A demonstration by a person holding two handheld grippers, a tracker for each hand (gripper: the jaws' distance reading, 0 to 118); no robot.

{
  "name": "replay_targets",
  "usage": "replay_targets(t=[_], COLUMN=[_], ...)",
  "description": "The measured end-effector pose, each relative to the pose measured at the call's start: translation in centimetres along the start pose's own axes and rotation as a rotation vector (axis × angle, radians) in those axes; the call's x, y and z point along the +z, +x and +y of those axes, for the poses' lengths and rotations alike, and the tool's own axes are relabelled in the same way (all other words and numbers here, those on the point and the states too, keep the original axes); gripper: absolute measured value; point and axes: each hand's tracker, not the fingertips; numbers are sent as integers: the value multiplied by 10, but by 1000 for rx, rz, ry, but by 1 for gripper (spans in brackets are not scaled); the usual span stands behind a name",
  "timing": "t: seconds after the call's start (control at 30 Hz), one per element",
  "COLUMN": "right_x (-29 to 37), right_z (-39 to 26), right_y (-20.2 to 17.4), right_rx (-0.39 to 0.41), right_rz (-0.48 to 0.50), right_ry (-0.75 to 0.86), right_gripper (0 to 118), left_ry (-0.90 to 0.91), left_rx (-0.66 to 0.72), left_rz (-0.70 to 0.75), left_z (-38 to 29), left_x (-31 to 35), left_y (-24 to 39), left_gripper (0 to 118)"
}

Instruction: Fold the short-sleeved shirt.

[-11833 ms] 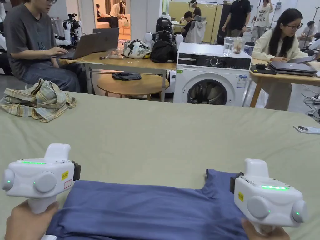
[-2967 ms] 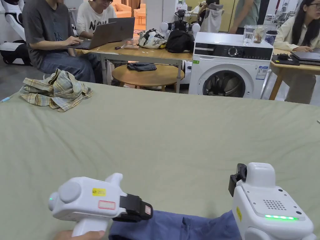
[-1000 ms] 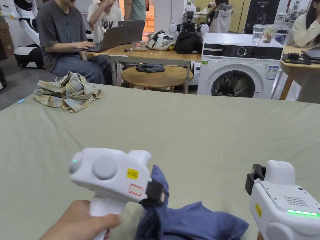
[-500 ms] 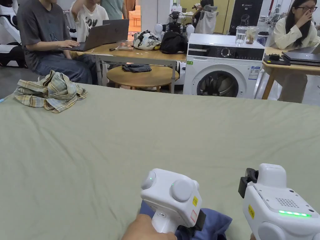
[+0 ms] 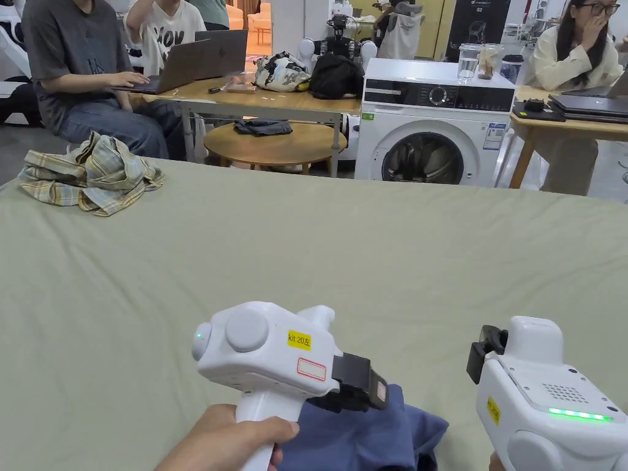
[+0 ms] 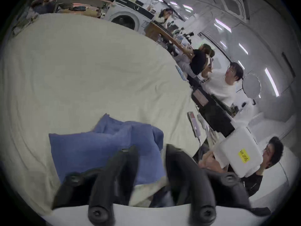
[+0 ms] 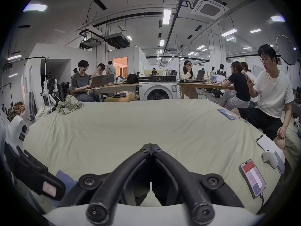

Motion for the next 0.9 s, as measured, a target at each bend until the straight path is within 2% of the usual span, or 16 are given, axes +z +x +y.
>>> replay_targets(t=[0.07,0.13,0.2,0.33,0.37,0.4,0.47,0.73,0.9], right_x=[0,-1,-1,-2,-2,-1,-1,-4,-9], right_z=[0,1,1,0,0,-1,-1,-1,4], right_y=[1,1,2,1,2,2,2,-1,-7], right_rx=[2,0,-6,-2,-2,-4,-4,-2,2], right_rz=[-1,-2,-2,-4,-3,-4,-4,-5,-13], right_ry=[-1,-1,-2,-4,-6,-7,-8,-11,6], right_gripper=[0,0,0,0,0,0,0,0,0], left_ry=[-16,-73,-119,-139,-115,-99,-89,-81,189], left_rx=[20,30,104,135,179,182,105,104,-78], left_rz=[59,4,-65,-34,-50,-53,-32,-63,112], left_z=[-2,-4,-8,-16,-18,-18,-19,-12,-6], left_x=[-15,-38,-63,-107,-110,-109,-109,-76,-11], left_y=[-5,-14,-26,-42,-45,-45,-43,-35,-33], left_gripper=[9,4,3,0,0,0,0,0,0])
